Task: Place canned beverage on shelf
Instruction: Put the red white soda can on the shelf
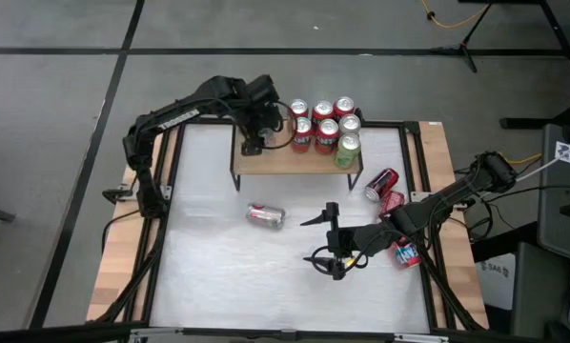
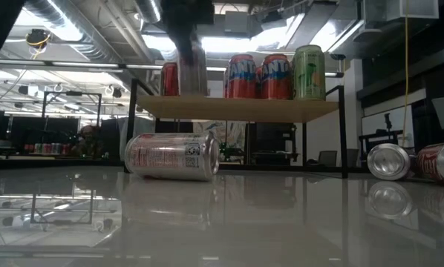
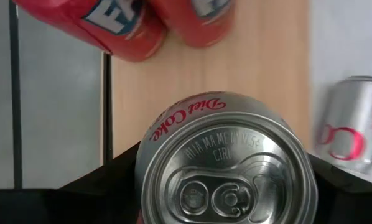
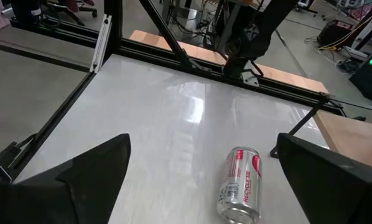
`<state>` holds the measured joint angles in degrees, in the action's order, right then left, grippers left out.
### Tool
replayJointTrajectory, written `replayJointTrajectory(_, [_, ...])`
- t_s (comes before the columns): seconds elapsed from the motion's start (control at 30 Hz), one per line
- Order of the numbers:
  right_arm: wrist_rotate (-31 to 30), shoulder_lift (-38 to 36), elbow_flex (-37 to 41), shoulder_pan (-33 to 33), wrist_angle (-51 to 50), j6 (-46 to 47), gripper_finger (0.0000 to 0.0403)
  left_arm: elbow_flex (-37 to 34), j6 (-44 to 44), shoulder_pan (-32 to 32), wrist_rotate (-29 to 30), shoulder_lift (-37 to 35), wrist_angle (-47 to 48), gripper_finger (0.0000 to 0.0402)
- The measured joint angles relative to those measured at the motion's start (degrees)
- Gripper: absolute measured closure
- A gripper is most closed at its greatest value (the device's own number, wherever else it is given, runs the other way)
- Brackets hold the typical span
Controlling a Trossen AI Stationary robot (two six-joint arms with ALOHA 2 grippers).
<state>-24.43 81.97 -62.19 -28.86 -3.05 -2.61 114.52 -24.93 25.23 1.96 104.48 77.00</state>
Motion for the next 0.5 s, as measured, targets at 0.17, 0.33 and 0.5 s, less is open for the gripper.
replayJointTrajectory(0.17, [0.0,0.0,0.0,0.02,0.0,0.0,0.0011,-0.02,0.15,1.05,-2.26,2.13,-1.72,0.0122])
replayJointTrajectory(0.33, [0.02,0.0,0.0,0.02,0.0,0.0,0.0011,0.02,-0.17,1.88,-3.21,2.59,-1.69,0.0121])
replayJointTrajectory(0.5, [0.08,0.0,0.0,0.78,0.0,0.0,0.0011,0.02,-0.73,1.86,-2.73,2.73,-3.29,0.0121])
